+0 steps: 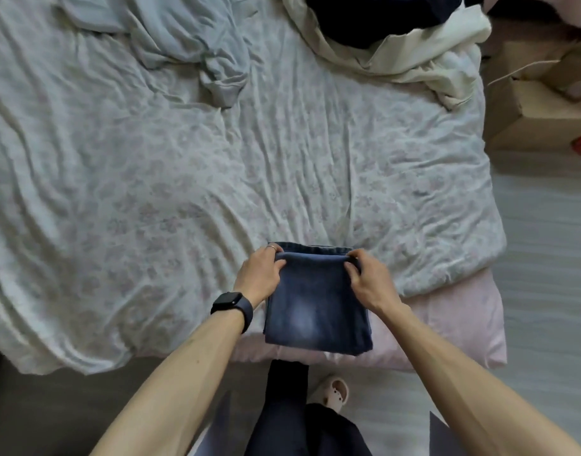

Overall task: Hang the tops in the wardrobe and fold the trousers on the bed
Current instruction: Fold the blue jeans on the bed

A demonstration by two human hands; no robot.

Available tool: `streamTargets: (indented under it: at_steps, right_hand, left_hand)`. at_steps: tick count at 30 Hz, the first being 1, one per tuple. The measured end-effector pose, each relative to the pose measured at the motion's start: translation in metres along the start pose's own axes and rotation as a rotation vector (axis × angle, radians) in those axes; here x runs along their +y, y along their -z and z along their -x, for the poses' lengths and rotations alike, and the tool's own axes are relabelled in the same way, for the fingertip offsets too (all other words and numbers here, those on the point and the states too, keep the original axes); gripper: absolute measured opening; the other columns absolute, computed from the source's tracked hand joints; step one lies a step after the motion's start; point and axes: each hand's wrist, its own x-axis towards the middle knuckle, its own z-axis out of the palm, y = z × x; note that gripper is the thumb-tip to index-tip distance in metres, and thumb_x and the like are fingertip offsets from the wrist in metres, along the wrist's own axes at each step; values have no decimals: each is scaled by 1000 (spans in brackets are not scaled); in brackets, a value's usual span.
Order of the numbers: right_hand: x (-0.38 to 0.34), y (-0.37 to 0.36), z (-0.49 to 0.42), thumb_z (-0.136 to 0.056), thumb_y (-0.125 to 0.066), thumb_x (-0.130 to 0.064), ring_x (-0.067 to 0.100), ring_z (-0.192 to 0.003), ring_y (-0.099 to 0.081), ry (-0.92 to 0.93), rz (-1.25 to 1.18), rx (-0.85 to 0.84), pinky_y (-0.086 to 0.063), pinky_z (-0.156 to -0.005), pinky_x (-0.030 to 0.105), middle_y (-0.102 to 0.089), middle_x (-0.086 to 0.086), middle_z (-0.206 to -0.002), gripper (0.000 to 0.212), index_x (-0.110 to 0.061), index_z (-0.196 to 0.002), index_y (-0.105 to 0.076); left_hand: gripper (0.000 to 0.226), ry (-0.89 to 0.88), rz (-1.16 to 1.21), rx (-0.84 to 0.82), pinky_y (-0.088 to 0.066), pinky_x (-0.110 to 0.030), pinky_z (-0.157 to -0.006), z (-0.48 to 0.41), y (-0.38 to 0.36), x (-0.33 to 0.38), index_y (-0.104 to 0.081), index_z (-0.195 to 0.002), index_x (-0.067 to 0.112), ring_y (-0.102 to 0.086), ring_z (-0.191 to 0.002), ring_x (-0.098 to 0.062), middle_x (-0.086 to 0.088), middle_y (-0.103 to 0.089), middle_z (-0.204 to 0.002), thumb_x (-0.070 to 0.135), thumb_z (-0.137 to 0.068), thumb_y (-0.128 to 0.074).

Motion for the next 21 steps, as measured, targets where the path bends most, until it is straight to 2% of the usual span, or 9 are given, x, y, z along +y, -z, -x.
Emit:
streamTargets:
  at_steps: [5,11,14,16,17,19,21]
  right_hand:
    - [18,-32,-54,-102,-54,-28,34,-104,-59,-91,1,33,-43,-84,38,-66,14,-111,24,-10,-116,-62]
    - [38,-58,-78,-102,-53,-37,25,-105,-56,-185,-33,59,-39,-86,28,-55,5,-113,28,-22,-124,-62]
    - [41,-61,-81,-100,-56,-40,29,-114,-52,-164,61,111,-47,-92,38,-50,5,-122,33,-25,-128,-62]
    - [41,-64,-76,-100,-54,-36,35,-125,-47,-53,308,194,-47,-97,49,-49,12,-140,40,-22,-138,-57]
    - [38,-67,-69,-99,-53,-32,35,-132,-43,38,394,247,-44,-101,51,-46,14,-148,46,-19,-143,-54]
    - [36,-78,-43,-97,-50,-28,30,-148,-30,180,443,285,-33,-113,51,-34,12,-161,57,-14,-152,-43]
    - [38,-96,-13,-97,-50,-26,25,-155,-15,227,445,215,-24,-120,55,-19,9,-167,65,-13,-158,-31]
  left_hand:
    - [27,85,-53,-34,-44,-40,-88,-57,-30,-14,-54,-128,18,-56,-116,-33,-8,-58,-129,29,-104,-47]
    - [31,148,-112,-53,-46,-41,-90,-89,-56,-27,-53,-133,27,-53,-123,-28,-1,-54,-134,35,-104,-46]
    - [34,158,-126,17,-46,-42,-88,-91,-69,-29,-55,-135,30,-50,-122,-30,-4,-48,-130,36,-103,-47]
    - [40,36,-231,136,-42,-47,-98,-85,-81,-29,-52,-140,32,-47,-127,-33,-7,-44,-139,32,-100,-49]
    - [46,-57,-294,185,-35,-51,-107,-78,-86,-30,-48,-145,32,-42,-135,-34,-9,-40,-148,31,-99,-49]
    - [57,-247,-353,215,-17,-56,-119,-52,-103,-31,-36,-154,30,-26,-149,-30,-10,-27,-161,35,-98,-46]
    - [66,-356,-393,155,-9,-59,-122,-25,-121,-30,-26,-158,29,-15,-155,-26,-9,-18,-167,41,-97,-47]
